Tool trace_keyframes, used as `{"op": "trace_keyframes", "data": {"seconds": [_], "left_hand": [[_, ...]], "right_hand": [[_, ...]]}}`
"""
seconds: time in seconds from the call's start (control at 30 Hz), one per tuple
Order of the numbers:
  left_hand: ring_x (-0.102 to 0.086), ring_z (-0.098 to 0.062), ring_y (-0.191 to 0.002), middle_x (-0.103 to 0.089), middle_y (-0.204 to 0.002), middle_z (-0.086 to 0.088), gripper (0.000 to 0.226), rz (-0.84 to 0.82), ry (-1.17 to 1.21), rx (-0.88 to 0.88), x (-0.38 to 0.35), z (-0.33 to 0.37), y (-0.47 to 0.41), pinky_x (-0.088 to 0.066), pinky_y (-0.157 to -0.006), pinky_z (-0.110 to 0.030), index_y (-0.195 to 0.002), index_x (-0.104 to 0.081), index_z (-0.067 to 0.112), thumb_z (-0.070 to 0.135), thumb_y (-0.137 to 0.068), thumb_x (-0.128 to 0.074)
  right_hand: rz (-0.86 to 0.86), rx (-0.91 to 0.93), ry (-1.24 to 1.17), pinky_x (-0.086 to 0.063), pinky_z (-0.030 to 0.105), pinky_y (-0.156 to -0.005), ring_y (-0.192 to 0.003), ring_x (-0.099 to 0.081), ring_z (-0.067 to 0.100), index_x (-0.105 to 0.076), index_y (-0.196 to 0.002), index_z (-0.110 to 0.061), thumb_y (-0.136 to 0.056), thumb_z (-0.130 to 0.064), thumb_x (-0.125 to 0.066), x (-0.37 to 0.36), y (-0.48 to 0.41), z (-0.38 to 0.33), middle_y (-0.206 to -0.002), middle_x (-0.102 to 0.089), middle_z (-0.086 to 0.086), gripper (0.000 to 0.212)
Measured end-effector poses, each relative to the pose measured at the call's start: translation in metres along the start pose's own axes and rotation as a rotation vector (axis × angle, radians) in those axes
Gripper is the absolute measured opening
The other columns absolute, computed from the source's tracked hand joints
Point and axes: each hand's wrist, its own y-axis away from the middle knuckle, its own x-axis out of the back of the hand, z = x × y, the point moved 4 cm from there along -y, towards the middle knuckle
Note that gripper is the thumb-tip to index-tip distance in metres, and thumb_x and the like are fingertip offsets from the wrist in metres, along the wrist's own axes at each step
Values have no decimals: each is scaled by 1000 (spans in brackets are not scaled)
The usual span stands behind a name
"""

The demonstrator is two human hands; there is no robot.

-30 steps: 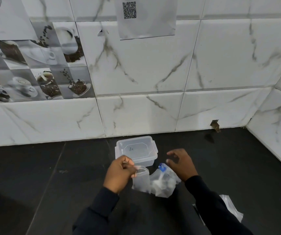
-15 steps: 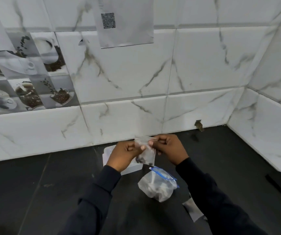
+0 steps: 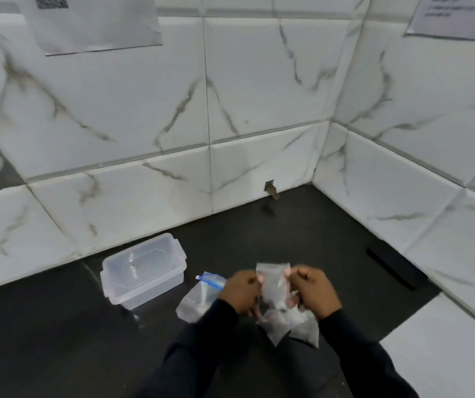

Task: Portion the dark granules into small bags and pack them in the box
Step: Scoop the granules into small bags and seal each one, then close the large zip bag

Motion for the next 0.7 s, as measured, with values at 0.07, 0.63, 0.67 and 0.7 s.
{"op": "trace_keyframes", "data": {"seconds": [0.07, 0.63, 0.67, 0.7], "left_hand": [[-64, -20, -45, -66, -77, -14, 26, -85, 25, 167, -35, -35, -2, -56, -42, -30, -86, -65, 12, 21, -100, -45], [-73, -25, -84, -67, -102, -1, 31, 24, -156, 114, -73, -54, -37, -61, -79, -42, -97, -45, 27, 37, -77, -66], [-72, -25, -86, -65, -104, 0, 34, 23, -194, 87, -71, -49, -30, -61, -79, -40, -100, -45, 29, 39, -76, -66], [-71, -24, -85, -65, -103, 0, 34, 19, -217, 55, -68, -42, -20, -61, -77, -39, -102, -45, 30, 40, -76, -64]], "right_hand": [[29, -257, -102, -53, 36, -47, -53, -66, 33, -62, -88, 3, -96, -12, -54, -3, 8, 59, -75, -60, 20, 19], [356, -278, 258, -57, 35, -60, -52, -66, 20, -53, -72, -12, -88, -23, -65, 17, -16, 119, -59, -68, 7, 23], [374, -266, 322, -54, 34, -62, -58, -65, 19, -52, -73, -14, -87, -25, -66, 18, -14, 117, -64, -67, 5, 23], [394, -249, 359, -49, 32, -61, -64, -62, 18, -51, -74, -16, -87, -24, -66, 17, -12, 112, -69, -65, 4, 22]]}}
